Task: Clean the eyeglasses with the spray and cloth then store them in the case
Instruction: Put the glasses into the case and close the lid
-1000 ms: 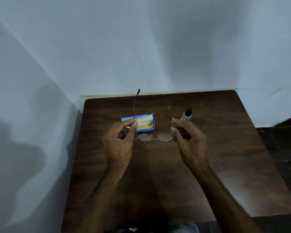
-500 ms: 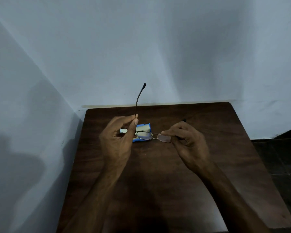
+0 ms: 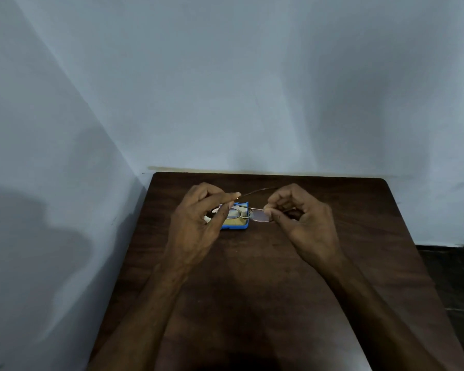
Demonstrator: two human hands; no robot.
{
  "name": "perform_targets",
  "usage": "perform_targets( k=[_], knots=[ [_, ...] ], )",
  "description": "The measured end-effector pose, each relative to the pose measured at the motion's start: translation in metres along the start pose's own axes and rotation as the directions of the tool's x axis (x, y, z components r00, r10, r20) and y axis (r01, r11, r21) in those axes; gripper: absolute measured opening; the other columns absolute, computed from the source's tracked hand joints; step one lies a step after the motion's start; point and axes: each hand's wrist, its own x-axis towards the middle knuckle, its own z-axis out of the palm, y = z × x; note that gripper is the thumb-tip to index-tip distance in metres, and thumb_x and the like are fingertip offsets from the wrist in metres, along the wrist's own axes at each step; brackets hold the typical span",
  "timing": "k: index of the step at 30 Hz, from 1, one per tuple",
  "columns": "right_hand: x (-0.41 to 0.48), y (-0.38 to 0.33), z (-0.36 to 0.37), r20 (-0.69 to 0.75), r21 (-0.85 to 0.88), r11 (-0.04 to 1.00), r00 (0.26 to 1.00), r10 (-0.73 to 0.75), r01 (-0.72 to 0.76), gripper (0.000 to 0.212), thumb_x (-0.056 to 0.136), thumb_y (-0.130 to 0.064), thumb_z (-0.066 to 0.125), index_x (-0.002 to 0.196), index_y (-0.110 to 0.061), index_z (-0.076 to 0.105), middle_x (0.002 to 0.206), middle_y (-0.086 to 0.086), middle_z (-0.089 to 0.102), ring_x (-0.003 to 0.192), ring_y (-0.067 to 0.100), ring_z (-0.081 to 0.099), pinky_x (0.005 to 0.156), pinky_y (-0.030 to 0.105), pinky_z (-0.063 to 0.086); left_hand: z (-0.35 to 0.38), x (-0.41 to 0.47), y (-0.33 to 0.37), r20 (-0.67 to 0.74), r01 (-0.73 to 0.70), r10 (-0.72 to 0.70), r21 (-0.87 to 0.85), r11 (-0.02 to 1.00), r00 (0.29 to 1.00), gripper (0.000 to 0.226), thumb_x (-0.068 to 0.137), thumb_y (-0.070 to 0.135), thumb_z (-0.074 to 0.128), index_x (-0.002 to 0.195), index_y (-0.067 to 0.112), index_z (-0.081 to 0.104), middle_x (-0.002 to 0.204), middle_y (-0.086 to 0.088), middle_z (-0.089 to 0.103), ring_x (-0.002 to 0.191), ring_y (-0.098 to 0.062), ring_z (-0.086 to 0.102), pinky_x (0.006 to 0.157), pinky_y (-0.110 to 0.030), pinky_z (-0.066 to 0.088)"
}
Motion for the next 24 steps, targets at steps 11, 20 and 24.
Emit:
perform_targets(
  k=[11, 20, 24],
  knots=[
    [0.018, 0.030, 0.014, -0.004, 0.172, 0.975, 0.990, 0.140, -0.138, 0.026, 0.080, -0.008, 0.088, 0.091, -0.021, 0.068, 0.085, -0.003, 0.075, 0.082, 0.013, 0.073, 0.070, 0.030, 0.062, 0.003, -0.006, -0.007, 0.134, 0.082, -0.100, 0.134, 0.988, 0.986, 0.028, 0.100, 0.028, 0.061, 0.123, 0.026, 0.076, 0.106, 0.013, 0.057, 0.107, -0.009, 0.052, 0.079, -0.032, 0.052],
    [0.023, 0.066, 0.016, 0.104, 0.306, 0.916, 0.965, 0.240, -0.260, 0.021, 0.080, -0.003, 0.086, 0.093, -0.008, 0.071, 0.082, 0.006, 0.074, 0.069, 0.025, 0.076, 0.066, 0.044, 0.063, 0.026, -0.024, -0.015, 0.154, 0.160, -0.146, -0.083, 0.984, 0.977, 0.032, 0.090, 0.018, 0.085, 0.121, 0.017, 0.078, 0.119, 0.008, 0.076, 0.112, -0.010, 0.071, 0.095, -0.041, 0.059],
    [0.029, 0.076, 0.018, 0.135, 0.402, 0.868, 0.956, 0.260, -0.293, 0.015, 0.083, 0.005, 0.080, 0.095, 0.001, 0.072, 0.082, 0.010, 0.072, 0.067, 0.026, 0.073, 0.065, 0.043, 0.063, 0.037, -0.026, -0.019, 0.139, 0.283, -0.260, -0.180, 0.942, 0.955, 0.028, 0.090, 0.022, 0.084, 0.118, 0.019, 0.080, 0.114, 0.010, 0.077, 0.109, -0.016, 0.074, 0.094, -0.043, 0.060]
  ],
)
